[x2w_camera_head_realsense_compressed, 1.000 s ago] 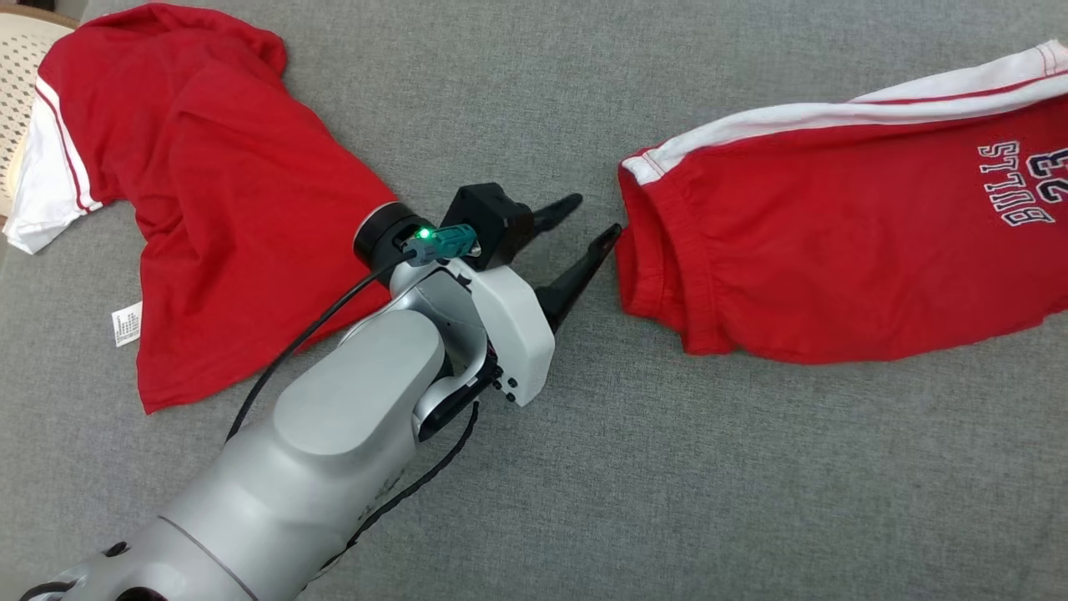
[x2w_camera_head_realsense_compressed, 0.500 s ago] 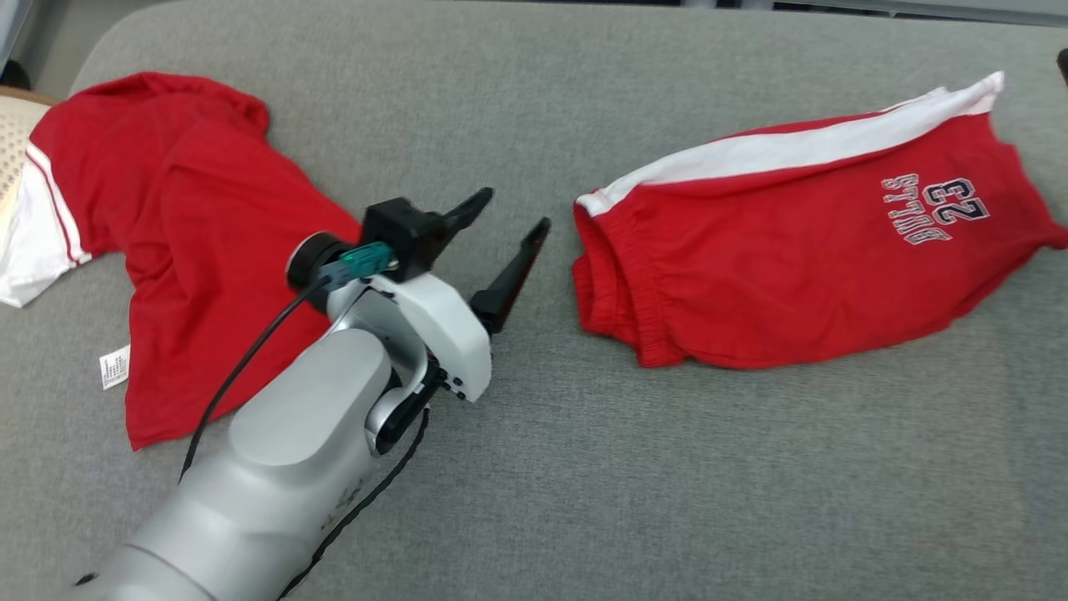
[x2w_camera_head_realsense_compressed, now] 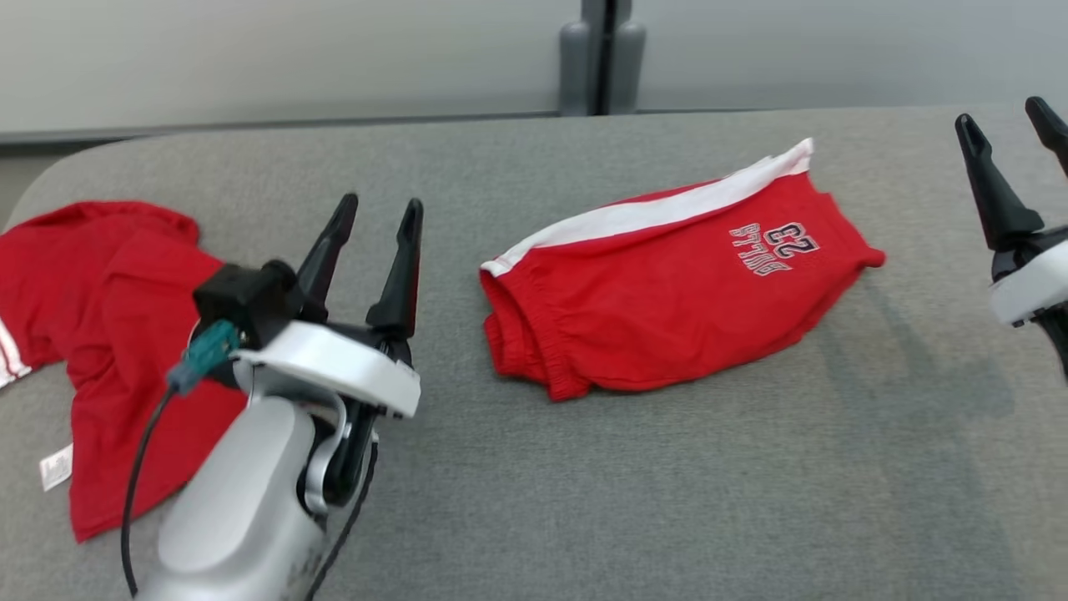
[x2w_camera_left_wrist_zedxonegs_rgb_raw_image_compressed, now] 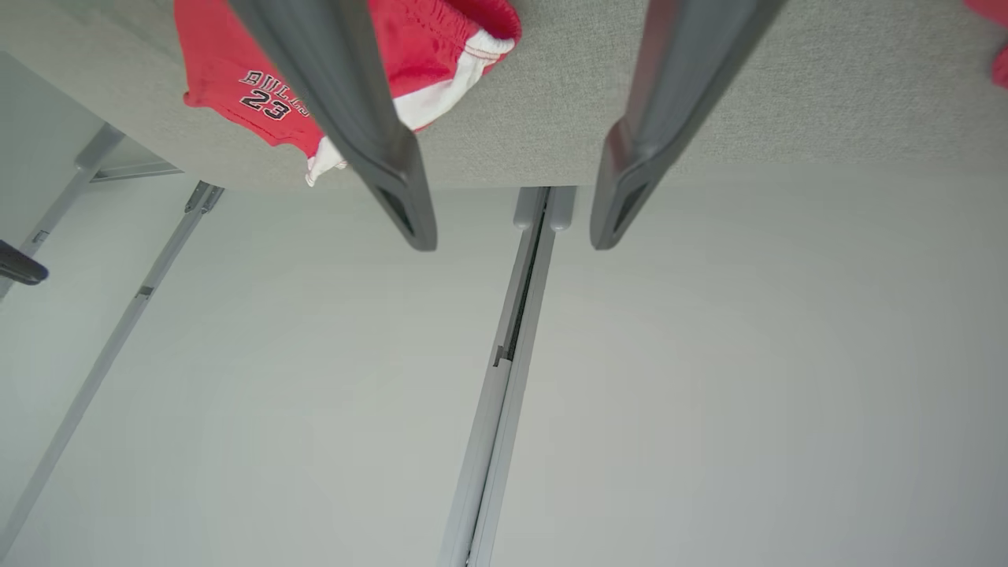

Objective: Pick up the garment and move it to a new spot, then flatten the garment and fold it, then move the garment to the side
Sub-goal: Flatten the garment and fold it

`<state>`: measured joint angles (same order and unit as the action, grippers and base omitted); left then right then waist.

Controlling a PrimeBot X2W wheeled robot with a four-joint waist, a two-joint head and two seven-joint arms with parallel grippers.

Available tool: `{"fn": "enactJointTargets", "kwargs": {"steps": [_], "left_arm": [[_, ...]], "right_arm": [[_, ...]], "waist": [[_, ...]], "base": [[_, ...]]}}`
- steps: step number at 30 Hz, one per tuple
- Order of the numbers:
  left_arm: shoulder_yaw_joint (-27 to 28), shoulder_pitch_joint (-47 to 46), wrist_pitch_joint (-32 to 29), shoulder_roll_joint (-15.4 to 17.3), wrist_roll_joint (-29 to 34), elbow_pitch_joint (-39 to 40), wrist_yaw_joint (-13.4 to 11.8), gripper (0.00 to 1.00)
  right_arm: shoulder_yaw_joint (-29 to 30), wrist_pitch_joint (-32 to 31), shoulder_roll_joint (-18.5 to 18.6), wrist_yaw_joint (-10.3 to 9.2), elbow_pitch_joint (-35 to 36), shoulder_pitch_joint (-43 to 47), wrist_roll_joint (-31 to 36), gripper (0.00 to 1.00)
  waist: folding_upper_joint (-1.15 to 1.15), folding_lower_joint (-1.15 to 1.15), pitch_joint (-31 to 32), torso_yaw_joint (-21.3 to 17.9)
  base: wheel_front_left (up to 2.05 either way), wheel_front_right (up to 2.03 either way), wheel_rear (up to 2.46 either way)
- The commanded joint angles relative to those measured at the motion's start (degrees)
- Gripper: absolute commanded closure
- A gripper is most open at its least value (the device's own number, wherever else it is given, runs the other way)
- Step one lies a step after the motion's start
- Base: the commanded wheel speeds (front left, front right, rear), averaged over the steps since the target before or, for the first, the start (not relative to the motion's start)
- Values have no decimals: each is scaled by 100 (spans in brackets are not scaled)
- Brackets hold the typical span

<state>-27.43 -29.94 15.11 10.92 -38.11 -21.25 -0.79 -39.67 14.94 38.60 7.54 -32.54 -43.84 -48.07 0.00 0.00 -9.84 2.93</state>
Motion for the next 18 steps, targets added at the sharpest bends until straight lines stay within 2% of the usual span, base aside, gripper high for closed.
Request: {"fn": "enactJointTargets", "kwargs": {"steps": [1,6,11,14,18], "left_arm": [[157,201,4,-24,192,119,26,0],[875,1018,3,-296,913,554,107,0],[1286,1686,3,-552,1530,737,329,0],[1465,2030,4,-676,1711,793,459,0],[1612,2260,4,-745,1830,854,531,0]], "right_arm": [[240,31,-138,-10,89,322,136,0],[1495,35,-733,-9,855,1522,1166,0],[2465,23,-1487,-9,1507,2772,1970,0],[2809,23,-1880,-9,1710,3309,2269,0],[3023,23,-2130,-8,1804,3654,2471,0]], "waist": [[0,0,210,-215],[0,0,373,-401],[0,0,538,-530],[0,0,598,-589],[0,0,613,-602]], "base": [[0,0,0],[0,0,0],[0,0,0],[0,0,0],[0,0,0]]}}
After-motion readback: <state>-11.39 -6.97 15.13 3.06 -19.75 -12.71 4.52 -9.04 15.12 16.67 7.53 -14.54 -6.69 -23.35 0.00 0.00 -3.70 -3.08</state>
